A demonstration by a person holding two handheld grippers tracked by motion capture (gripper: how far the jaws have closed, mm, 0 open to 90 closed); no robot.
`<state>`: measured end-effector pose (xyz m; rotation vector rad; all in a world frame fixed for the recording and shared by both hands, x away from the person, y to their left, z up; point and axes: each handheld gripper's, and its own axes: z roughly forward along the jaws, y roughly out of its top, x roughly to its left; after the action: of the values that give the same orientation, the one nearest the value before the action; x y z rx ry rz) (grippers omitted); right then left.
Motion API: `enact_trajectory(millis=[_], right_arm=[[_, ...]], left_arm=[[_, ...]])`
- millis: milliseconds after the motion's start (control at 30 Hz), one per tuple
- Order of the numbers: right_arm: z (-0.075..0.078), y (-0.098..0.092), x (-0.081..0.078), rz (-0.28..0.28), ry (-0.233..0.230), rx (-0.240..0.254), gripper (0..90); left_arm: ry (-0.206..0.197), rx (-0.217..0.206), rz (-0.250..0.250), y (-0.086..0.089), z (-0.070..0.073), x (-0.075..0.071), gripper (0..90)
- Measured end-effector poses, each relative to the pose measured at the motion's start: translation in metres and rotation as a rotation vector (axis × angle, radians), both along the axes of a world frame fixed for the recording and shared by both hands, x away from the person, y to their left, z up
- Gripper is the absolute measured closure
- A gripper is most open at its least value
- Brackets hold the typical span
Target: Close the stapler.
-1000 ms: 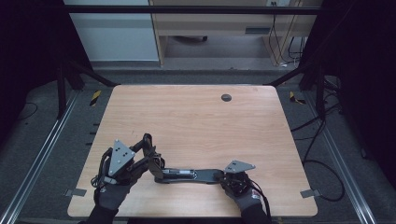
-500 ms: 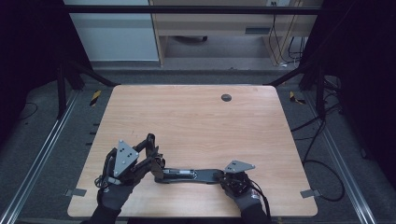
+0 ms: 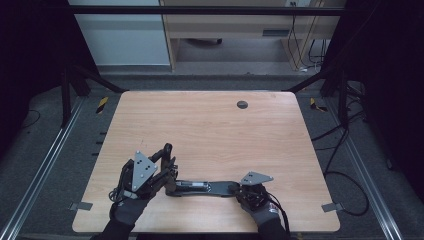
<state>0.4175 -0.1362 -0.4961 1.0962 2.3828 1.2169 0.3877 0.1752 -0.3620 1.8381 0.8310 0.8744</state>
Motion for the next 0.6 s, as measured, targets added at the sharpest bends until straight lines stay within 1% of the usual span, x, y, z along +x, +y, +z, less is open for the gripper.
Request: enact_trajectory(millis=[167,300,433,600], right_arm=[[0.000,0.000,0.000,0.000,0.001,0.001,90.0],[0.000,0.000,0.000,0.000,0.002,0.001,90.0],[0.000,0.000,0.000,0.001,0.001,0.000,90.0],[0.000,0.000,0.000,0.001,0.002,0.000,90.0]], left_arm=[[-0.003,0.004,0.001,-0.003,0.000,0.000,58.8],[-0.010,0.017,-0.004,-0.007,-0.001,-0.001,58.6],[-0.021,0.039,-0.009,-0.014,-0.002,-0.001,58.4],[-0.029,0.050,-0.013,-0.020,-0.004,-0.001,58.1]])
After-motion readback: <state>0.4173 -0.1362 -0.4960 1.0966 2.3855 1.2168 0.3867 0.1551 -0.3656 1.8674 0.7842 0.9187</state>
